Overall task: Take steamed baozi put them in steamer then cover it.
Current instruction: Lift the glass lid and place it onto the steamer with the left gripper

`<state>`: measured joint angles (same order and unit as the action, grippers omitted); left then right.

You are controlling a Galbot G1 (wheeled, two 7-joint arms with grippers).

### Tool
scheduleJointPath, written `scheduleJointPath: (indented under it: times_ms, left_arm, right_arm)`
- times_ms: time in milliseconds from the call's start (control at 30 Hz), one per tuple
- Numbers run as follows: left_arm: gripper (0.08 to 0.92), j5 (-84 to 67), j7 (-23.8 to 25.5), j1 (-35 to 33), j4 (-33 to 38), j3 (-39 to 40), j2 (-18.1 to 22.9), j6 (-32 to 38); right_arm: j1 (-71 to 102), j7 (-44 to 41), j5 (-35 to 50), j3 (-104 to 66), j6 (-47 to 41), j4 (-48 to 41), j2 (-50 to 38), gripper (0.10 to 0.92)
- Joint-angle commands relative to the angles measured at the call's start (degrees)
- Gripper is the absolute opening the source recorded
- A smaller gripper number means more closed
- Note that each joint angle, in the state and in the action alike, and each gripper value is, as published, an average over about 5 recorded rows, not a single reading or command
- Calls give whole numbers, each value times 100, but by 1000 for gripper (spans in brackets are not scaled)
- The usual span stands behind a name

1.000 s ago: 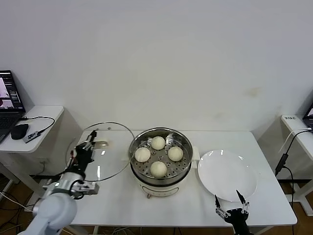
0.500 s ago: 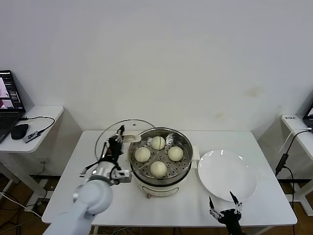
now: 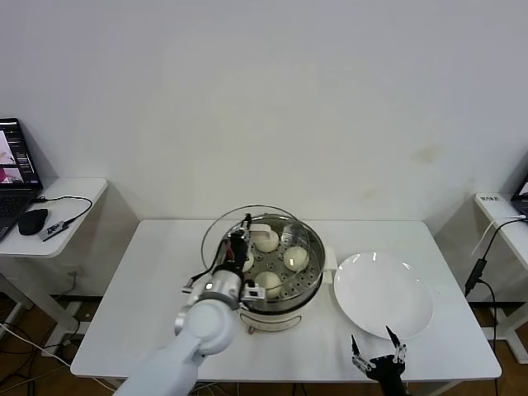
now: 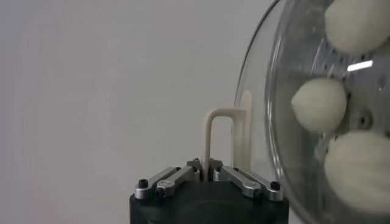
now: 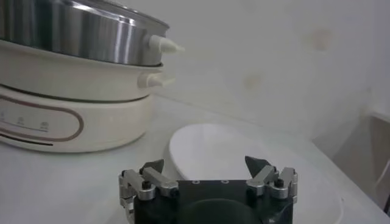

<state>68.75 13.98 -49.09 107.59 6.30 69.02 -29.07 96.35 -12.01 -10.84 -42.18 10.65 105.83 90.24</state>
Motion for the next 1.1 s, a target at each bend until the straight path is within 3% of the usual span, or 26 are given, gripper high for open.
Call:
scheduleJointPath:
  times_ms: [33,1100]
  left_arm:
    - [148,412,98,181,-396,354,516,-79]
    - [148,620,85,-143,-469,167,690,16]
  right_arm:
    - [-17,-7,-26,17,-4,-49,12,823]
    - [-16,-26,-67,127,30,-113,9,823]
